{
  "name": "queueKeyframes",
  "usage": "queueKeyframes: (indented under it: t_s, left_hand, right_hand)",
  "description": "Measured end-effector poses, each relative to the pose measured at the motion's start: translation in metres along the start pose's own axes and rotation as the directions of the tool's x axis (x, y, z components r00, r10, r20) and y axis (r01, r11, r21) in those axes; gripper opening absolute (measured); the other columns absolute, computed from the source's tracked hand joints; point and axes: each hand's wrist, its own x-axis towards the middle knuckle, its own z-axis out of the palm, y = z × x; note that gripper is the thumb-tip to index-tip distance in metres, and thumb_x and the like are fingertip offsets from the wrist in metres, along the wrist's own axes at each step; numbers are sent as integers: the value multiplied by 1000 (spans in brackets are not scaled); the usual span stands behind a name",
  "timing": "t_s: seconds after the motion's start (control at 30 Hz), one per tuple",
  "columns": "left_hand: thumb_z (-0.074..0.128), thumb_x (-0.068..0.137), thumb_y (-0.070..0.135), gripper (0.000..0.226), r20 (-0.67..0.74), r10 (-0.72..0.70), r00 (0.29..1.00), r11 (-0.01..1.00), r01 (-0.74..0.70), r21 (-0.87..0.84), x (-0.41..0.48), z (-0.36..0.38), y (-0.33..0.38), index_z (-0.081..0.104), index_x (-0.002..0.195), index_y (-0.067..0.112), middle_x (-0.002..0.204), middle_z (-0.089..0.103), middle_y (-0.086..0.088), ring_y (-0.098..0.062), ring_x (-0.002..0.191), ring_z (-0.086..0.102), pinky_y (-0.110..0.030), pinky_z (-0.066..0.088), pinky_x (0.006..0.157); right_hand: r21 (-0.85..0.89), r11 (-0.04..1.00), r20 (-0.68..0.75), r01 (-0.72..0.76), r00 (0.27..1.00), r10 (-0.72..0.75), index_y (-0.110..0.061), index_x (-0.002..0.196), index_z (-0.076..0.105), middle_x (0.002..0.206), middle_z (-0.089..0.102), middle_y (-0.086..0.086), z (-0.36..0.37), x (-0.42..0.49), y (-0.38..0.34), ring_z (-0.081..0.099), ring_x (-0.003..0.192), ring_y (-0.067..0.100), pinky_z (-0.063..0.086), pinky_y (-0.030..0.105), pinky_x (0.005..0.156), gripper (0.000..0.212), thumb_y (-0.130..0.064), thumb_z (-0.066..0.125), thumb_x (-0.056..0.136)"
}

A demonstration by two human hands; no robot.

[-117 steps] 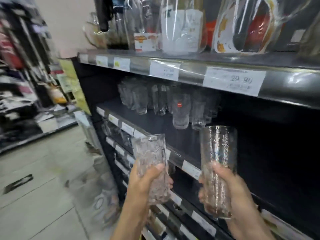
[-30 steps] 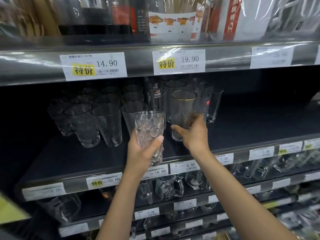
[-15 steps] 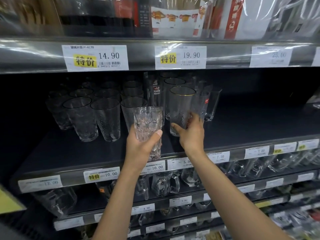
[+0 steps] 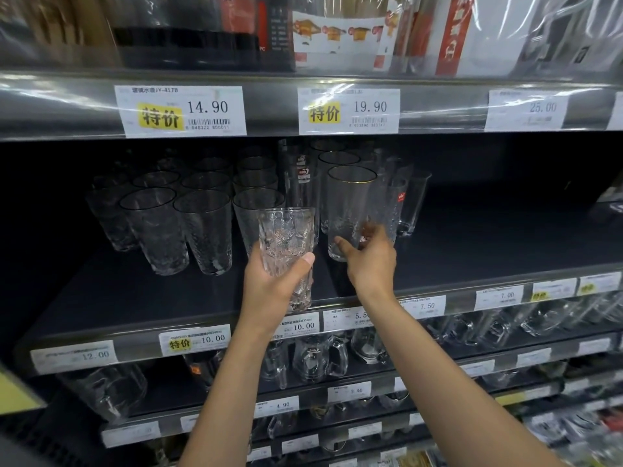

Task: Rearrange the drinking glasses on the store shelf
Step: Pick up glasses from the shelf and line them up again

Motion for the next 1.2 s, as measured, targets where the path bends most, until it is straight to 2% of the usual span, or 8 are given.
queueKeyframes:
  t_s: [0.37,0.53,0.63,0.77,0.87,1.0,1.13,1.2]
  left_hand:
    - [79,73,33,49,-12,-2,1000,1000,2,-24,0,3,0,60,116,21,107,73,-3,-26,101,70,-57,51,97]
    - [80,67,43,61,-32,-9,999,999,8,-50,0,5,1,59,118,17,106,71,-16,-43,96,67,-67,50,91]
    - [80,66,46,64,-40,-9,999,1000,8,-20,0,10,0,59,119,18,108,70,-16,-41,98,68,-64,51,92]
    - [83,71,37,50,-83,-15,996,1000,17,23,-2,15,0,60,113,26,106,72,-11,-35,99,69,-62,51,94]
    - [81,68,43,52,-100,-24,995,999,28,43,-3,15,3,59,113,29,107,72,-10,-36,99,69,-59,52,95]
    - [76,84,13,36,-139,-36,990,998,42,41,-6,16,5,57,112,25,104,71,-1,-15,93,71,-44,55,94]
    - [77,83,12,35,-174,-57,983,995,70,66,-12,10,11,57,109,23,99,71,-4,-23,88,70,-51,55,90]
    - [83,75,30,46,-190,-57,980,993,75,87,-19,1,16,57,112,23,99,71,-6,-30,91,70,-58,54,92]
  right_hand:
    - [8,999,55,-38,998,38,-11,131,54,120,63,4,-4,2,2,60,111,22,50,39,96,57,-36,77,85]
    - [-5,998,123,-68,990,68,-14,136,50,107,61,-3,-22,4,6,58,107,20,45,31,93,63,-41,74,85]
    - [-48,998,169,-26,985,34,-17,135,51,103,65,-4,-39,5,19,59,112,20,45,33,99,57,-41,72,87]
    - [-52,999,264,17,964,-2,-20,128,56,103,68,-4,-54,7,29,62,106,17,48,33,96,50,-43,72,86]
    - [-73,994,330,77,943,-48,-19,127,58,96,69,-8,-56,7,28,64,103,17,49,35,96,48,-42,72,87]
    - [-132,973,393,187,912,-122,-18,126,58,98,72,-9,-55,4,27,66,100,16,51,36,93,46,-45,68,89]
    - [-168,931,428,325,875,-228,-21,120,63,98,73,-8,-54,3,34,68,96,15,54,37,90,40,-46,67,89]
    - [-181,897,449,403,845,-290,-21,114,67,97,73,-7,-53,2,38,67,96,15,54,36,89,37,-48,68,88]
